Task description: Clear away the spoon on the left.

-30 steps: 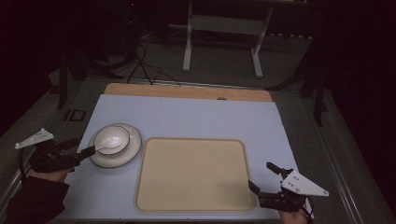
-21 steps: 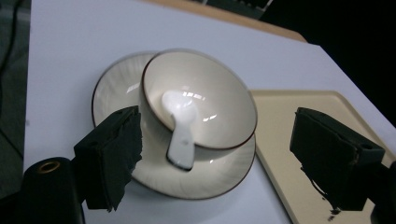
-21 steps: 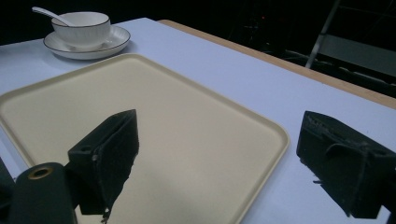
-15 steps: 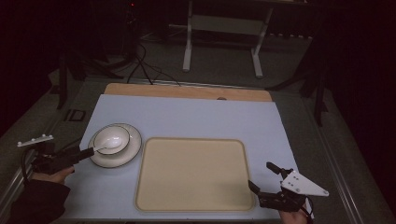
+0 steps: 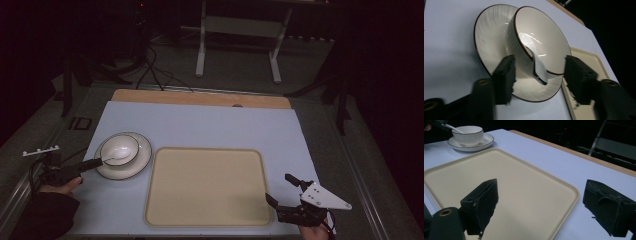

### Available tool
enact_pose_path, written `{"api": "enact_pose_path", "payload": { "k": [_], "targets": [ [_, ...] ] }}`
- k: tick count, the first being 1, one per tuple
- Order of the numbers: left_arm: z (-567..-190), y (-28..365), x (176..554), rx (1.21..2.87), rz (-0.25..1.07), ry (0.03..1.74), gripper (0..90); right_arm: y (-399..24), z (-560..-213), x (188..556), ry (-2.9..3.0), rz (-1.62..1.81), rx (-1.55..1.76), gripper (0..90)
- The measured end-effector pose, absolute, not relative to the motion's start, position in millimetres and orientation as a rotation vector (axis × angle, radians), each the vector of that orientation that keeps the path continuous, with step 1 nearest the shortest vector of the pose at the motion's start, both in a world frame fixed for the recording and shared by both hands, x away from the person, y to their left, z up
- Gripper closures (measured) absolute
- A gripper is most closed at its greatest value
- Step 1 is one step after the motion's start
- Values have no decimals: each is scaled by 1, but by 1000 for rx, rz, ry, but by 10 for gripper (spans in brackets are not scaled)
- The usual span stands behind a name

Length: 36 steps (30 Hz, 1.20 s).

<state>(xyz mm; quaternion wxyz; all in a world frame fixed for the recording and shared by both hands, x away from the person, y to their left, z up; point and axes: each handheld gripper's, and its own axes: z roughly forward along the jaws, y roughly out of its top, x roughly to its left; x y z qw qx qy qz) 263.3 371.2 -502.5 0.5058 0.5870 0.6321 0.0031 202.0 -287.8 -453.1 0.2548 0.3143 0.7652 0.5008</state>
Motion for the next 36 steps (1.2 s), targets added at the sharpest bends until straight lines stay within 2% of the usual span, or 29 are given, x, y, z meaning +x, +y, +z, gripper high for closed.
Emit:
{"api": "enact_pose_path", "payload": {
  "k": [6,13,21,36],
  "targets": [
    [-502,372,268,1418,-9,1555,613,-288,-453,202,2080,1359,858,130],
    [-504,370,270,1405,-40,1571,710,-288,-454,203,2083,1362,863,131],
    [-503,370,271,1398,-54,1577,768,-288,-454,203,2085,1361,867,133],
    [-496,361,275,1504,-41,1545,848,-289,-454,203,2084,1363,865,133]
  ]
}}
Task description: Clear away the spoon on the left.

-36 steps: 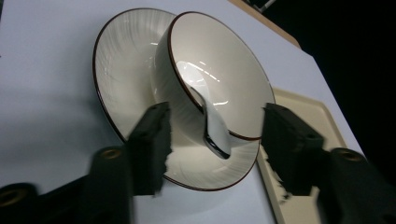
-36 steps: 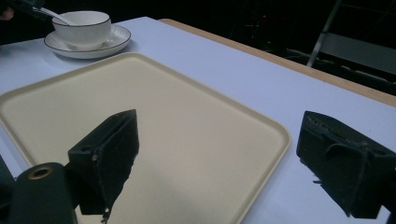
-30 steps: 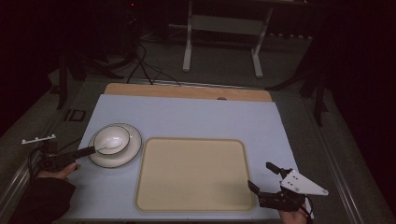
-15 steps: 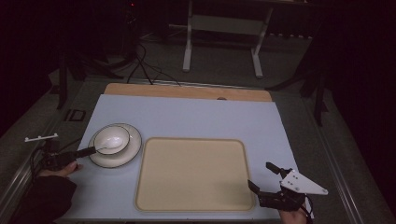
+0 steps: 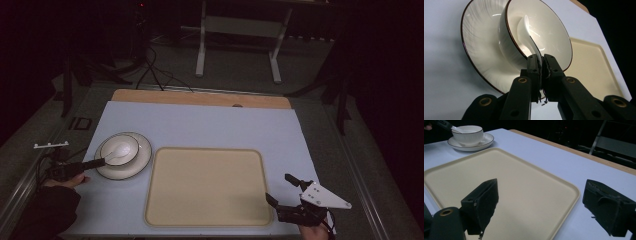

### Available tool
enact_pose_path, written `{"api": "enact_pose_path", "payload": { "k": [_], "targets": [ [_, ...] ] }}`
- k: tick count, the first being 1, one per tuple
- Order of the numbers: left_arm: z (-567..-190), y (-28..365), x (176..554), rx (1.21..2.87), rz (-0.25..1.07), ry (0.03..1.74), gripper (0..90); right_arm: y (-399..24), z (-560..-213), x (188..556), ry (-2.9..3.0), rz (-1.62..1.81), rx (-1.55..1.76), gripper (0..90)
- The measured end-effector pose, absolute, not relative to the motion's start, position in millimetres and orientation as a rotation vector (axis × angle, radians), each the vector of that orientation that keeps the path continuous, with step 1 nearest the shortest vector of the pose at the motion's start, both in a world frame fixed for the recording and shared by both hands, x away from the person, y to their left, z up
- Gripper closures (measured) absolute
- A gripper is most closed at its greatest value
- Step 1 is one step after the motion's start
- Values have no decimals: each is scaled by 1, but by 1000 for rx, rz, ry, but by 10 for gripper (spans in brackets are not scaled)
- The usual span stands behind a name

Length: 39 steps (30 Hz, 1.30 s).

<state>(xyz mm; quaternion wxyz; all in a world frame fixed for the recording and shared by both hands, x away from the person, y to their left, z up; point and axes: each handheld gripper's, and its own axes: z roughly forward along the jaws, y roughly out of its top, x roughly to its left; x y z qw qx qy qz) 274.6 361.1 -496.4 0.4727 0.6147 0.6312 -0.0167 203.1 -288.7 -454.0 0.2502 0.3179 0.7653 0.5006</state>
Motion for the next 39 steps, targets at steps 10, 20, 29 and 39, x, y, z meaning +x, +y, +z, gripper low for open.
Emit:
{"api": "enact_pose_path", "payload": {
  "k": [10,20,29,39],
  "targets": [
    [-495,358,272,1519,-7,1541,852,-290,-454,204,2082,1379,874,133],
    [-488,357,265,1522,22,1548,854,-291,-454,204,2078,1390,870,133],
    [-478,356,255,1499,56,1526,854,-291,-453,203,2072,1386,872,134],
    [-472,359,248,1487,91,1536,853,-291,-453,203,2068,1376,868,133]
  ]
}}
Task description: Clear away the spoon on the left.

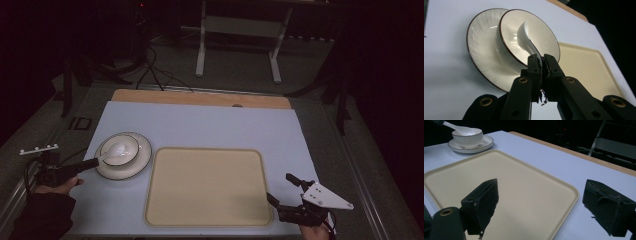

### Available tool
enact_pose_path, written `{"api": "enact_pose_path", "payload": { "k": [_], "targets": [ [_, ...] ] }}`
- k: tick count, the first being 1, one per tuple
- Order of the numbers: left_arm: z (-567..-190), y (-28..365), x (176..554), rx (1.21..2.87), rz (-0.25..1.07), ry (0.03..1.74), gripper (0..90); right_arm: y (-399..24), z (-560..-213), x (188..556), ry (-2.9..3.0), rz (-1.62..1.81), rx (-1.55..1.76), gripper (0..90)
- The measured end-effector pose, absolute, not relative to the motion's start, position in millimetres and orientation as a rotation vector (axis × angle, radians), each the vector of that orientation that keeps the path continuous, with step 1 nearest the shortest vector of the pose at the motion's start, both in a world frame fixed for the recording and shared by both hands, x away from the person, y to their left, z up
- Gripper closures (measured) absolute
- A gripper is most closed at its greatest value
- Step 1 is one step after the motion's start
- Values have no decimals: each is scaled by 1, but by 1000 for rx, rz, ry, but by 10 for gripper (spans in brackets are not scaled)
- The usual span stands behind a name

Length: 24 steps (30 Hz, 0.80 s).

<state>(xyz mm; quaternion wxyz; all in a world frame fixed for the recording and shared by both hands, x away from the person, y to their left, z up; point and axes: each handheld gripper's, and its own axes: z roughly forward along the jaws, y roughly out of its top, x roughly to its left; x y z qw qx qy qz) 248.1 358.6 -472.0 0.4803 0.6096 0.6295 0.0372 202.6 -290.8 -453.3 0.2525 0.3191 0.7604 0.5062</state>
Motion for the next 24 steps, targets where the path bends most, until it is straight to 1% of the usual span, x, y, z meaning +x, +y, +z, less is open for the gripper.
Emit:
{"api": "enact_pose_path", "payload": {
  "k": [12,21,24],
  "targets": [
    [-458,352,239,1495,119,1512,854,-291,-454,203,2065,1374,870,134],
    [-445,347,236,1502,159,1494,854,-290,-453,203,2062,1372,865,133],
    [-435,342,231,1506,182,1469,854,-290,-453,203,2066,1371,866,133]
  ]
}}
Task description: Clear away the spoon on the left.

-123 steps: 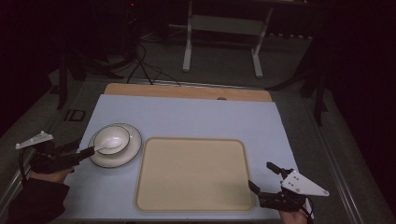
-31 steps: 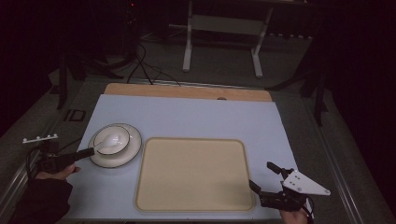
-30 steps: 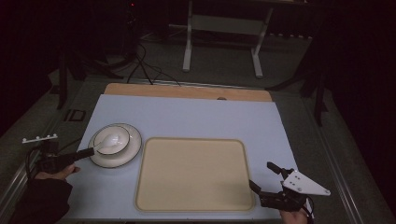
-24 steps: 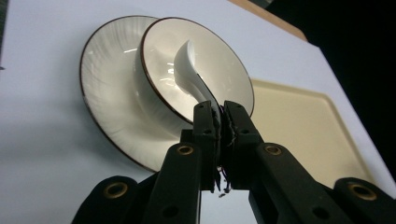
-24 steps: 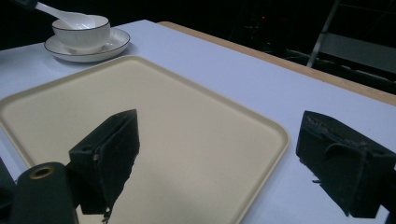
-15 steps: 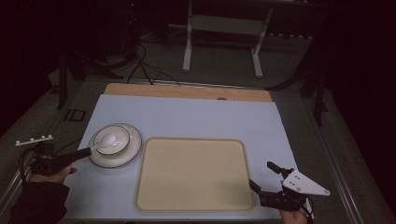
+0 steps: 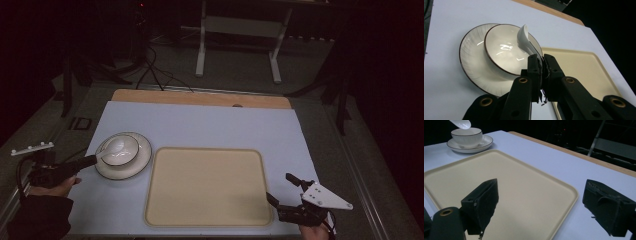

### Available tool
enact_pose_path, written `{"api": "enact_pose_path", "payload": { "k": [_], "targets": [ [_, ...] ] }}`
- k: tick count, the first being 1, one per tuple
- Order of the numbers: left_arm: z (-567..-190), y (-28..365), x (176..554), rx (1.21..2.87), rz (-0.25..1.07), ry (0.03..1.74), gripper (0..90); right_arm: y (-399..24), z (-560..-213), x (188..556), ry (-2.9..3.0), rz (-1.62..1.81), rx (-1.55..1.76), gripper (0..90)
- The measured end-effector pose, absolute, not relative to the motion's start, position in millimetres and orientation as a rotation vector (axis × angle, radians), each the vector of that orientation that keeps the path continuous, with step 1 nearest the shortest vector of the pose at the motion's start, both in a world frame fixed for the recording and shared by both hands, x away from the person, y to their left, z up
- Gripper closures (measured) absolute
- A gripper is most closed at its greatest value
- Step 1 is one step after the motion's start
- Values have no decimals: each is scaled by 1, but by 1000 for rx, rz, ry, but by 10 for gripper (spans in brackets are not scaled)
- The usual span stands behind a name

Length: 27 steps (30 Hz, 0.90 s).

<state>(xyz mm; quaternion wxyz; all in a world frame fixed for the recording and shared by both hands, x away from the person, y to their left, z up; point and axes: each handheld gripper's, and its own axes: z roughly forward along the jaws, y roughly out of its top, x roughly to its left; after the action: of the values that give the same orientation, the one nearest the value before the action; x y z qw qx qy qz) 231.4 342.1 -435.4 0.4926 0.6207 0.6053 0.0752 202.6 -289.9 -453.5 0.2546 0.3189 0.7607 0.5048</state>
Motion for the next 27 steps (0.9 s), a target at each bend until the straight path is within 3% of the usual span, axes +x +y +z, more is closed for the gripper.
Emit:
{"api": "enact_pose_path", "payload": {
  "k": [27],
  "targets": [
    [-403,302,215,1552,294,1402,855,-290,-454,203,2064,1377,873,133]
  ]
}}
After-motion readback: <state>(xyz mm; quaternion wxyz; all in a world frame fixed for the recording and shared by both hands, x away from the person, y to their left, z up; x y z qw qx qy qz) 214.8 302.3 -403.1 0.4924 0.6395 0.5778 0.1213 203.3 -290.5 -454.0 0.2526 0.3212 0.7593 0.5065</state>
